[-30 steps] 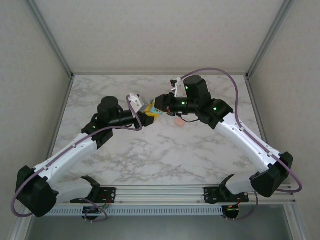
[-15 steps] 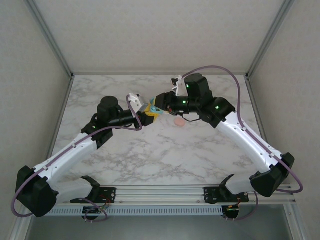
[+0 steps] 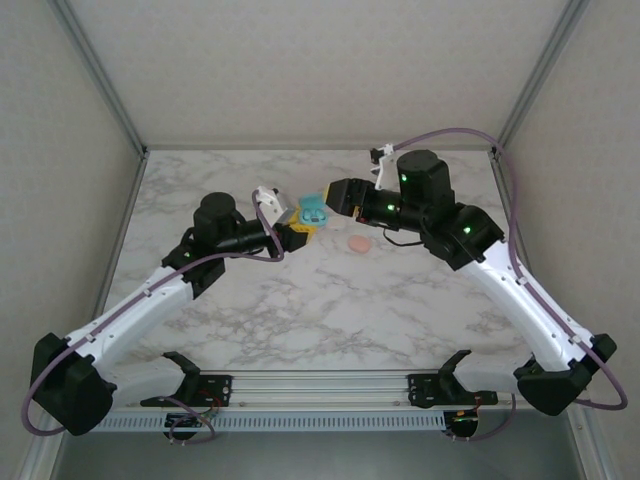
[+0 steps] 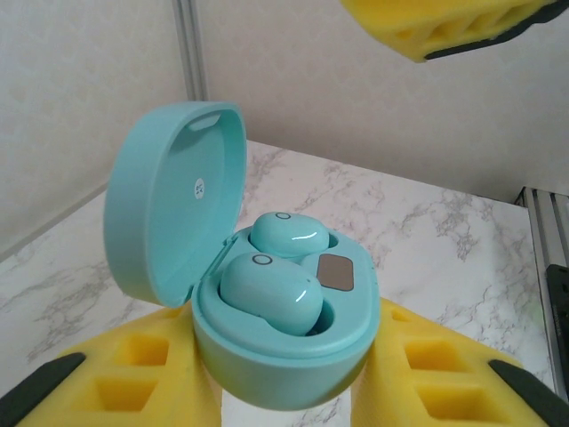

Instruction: Insert wireless bluetooth earbuds into charging case

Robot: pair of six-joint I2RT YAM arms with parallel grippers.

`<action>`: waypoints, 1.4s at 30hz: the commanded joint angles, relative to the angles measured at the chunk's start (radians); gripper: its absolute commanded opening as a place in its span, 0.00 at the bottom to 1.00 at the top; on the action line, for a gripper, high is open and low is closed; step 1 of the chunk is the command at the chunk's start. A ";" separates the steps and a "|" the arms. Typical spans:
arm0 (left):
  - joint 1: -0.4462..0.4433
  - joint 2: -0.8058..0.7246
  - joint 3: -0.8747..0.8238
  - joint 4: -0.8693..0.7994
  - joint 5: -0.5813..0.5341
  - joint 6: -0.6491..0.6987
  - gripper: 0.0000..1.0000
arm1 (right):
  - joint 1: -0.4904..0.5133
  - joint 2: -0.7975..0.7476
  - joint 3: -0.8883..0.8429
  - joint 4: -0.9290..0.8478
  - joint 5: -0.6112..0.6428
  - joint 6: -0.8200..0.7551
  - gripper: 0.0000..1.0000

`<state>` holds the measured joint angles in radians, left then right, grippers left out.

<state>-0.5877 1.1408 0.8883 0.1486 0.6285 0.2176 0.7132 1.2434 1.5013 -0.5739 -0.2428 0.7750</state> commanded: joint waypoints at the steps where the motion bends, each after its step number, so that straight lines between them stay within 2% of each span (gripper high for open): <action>1: -0.009 -0.042 0.040 -0.022 0.035 0.024 0.21 | -0.032 0.024 0.046 -0.079 0.074 -0.016 0.56; 6: -0.015 -0.060 0.042 -0.047 0.051 0.025 0.22 | -0.070 0.108 0.123 -0.118 -0.004 -0.004 0.59; 14: -0.024 -0.073 0.051 -0.053 0.043 0.022 0.22 | -0.072 0.254 0.218 -0.141 -0.184 -0.006 0.63; 18: -0.024 -0.070 0.052 -0.033 0.016 0.011 0.22 | -0.070 0.264 0.203 -0.153 -0.252 -0.023 0.63; 22: -0.024 -0.057 0.055 -0.017 -0.007 0.006 0.22 | -0.070 0.207 0.132 -0.128 -0.290 -0.032 0.63; 26: -0.024 -0.044 0.057 0.014 -0.006 -0.012 0.22 | -0.076 0.102 -0.007 -0.011 -0.306 0.015 0.64; 29: -0.024 -0.036 0.062 0.034 0.013 -0.025 0.22 | -0.094 0.056 -0.099 0.102 -0.374 0.088 0.64; 36: -0.024 -0.024 0.078 0.065 0.056 -0.053 0.22 | -0.116 0.066 -0.222 0.368 -0.551 0.273 0.66; 42: -0.025 -0.016 0.084 0.085 0.060 -0.073 0.22 | -0.116 0.098 -0.280 0.601 -0.643 0.404 0.56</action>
<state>-0.6014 1.1229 0.9298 0.1719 0.6567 0.1719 0.5980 1.3273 1.2457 -0.1547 -0.7982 1.0813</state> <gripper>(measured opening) 0.351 0.570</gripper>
